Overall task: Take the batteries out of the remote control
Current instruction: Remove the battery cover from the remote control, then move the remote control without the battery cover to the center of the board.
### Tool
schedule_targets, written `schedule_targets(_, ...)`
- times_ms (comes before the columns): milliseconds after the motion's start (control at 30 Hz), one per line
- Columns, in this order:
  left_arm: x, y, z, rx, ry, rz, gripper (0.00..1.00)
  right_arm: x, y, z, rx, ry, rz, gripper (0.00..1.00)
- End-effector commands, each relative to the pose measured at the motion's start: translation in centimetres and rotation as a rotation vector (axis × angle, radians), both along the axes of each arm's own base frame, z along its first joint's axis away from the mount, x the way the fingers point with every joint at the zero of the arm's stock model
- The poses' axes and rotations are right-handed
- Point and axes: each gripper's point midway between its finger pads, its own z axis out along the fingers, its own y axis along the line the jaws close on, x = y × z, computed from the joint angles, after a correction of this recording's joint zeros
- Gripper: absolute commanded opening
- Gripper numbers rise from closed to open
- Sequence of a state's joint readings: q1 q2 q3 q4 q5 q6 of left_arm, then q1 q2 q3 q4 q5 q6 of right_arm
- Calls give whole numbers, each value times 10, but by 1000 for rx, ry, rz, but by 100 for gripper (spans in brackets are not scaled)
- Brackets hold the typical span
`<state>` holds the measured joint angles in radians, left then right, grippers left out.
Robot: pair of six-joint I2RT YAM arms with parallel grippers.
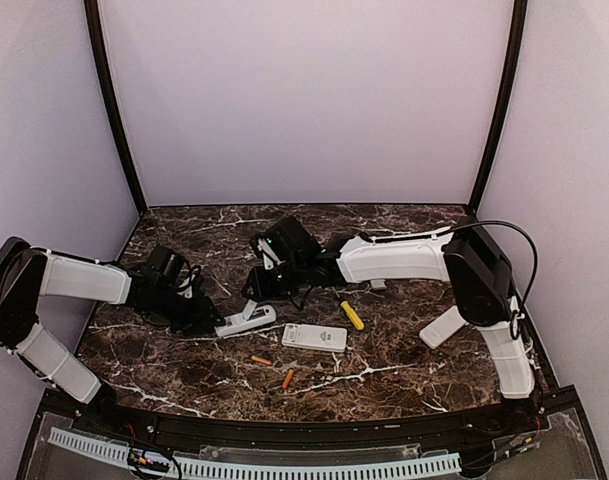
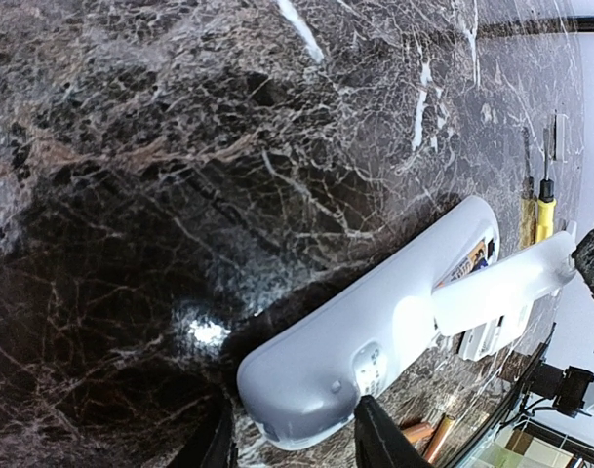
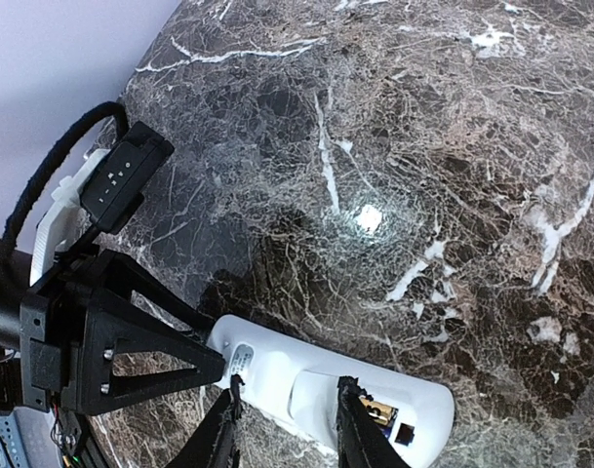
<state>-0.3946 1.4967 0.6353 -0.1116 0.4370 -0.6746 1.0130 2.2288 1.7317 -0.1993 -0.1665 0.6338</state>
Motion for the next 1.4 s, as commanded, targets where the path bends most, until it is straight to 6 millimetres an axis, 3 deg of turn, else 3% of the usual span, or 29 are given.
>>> schedule_targets(0, -9, 9, -3, 38, 31, 6, 41, 0, 12, -6, 11, -17, 34, 32)
schedule_targets(433, -8, 11, 0, 45, 17, 14, 41, 20, 21, -24, -1, -35, 22, 32)
schedule_targets(667, 0, 17, 20, 89, -55, 10, 46, 29, 10, 8, 11, -100, 1, 39)
schedule_targets(800, 10, 15, 36, 103, -103, -28, 53, 37, -12, 30, 5, -142, -39, 48)
schedule_targets(933, 23, 4, 53, 95, -142, -111, 61, 46, -45, 44, -28, -181, -96, 61)
schedule_targets(1000, 33, -7, 64, 63, -159, -143, 63, 46, -66, 40, -61, -181, -121, 64)
schedule_targets(1167, 47, -28, 70, 9, -143, -201, 65, 49, -110, 35, -71, -157, -190, 67)
schedule_targets(1367, 59, -48, 56, 9, -96, -260, 68, 47, -145, 28, -70, -133, -253, 68)
